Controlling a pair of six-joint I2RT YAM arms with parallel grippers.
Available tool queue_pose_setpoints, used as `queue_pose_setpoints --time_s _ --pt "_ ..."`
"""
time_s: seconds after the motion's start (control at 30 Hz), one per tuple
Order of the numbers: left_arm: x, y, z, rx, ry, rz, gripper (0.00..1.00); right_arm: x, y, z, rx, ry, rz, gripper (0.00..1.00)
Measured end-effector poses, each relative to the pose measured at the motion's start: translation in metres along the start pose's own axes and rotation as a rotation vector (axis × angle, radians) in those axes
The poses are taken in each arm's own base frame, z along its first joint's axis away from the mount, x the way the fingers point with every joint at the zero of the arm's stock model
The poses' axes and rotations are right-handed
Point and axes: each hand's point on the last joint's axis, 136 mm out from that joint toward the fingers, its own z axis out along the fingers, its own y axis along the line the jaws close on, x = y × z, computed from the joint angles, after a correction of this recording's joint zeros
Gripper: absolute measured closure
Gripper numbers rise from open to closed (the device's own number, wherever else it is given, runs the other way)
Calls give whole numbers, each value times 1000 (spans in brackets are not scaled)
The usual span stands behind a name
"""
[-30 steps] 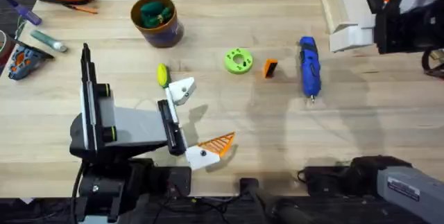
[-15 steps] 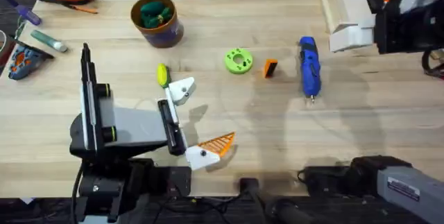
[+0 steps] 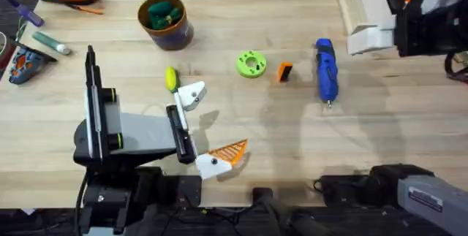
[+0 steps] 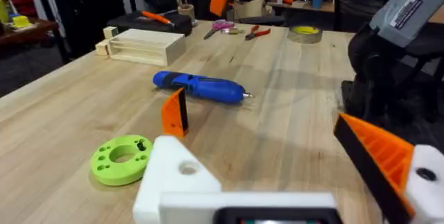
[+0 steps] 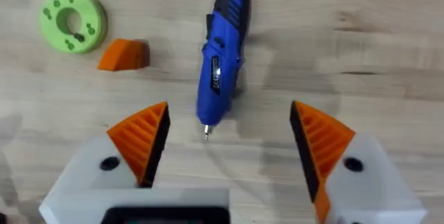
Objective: Pick up the gripper from the table and insert it into the empty holder that is missing its gripper. Then pick up a screw, insert it into the mounting hole, and use the screwdriver to tighten it. Finally, clean up the table by picking up the vegetable and placing it into the bucket.
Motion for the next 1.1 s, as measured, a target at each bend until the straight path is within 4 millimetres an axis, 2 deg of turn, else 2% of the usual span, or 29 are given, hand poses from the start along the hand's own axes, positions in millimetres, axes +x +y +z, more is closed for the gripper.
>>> queue_pose_setpoints --time_s 0.2,0.3,0.63,0.97,1.1 --pt "0 0 0 0 0 0 15 0 3 0 -9 0 122 10" --pt "0 0 0 0 0 0 14 0 12 0 -24 1 166 10" --pt "0 0 0 0 0 0 16 9 80 1 -98 29 83 10" --pt "0 0 0 0 0 0 15 20 120 39 -84 188 1 10" --pt "0 0 0 0 0 0 16 19 127 45 -69 237 -16 10"
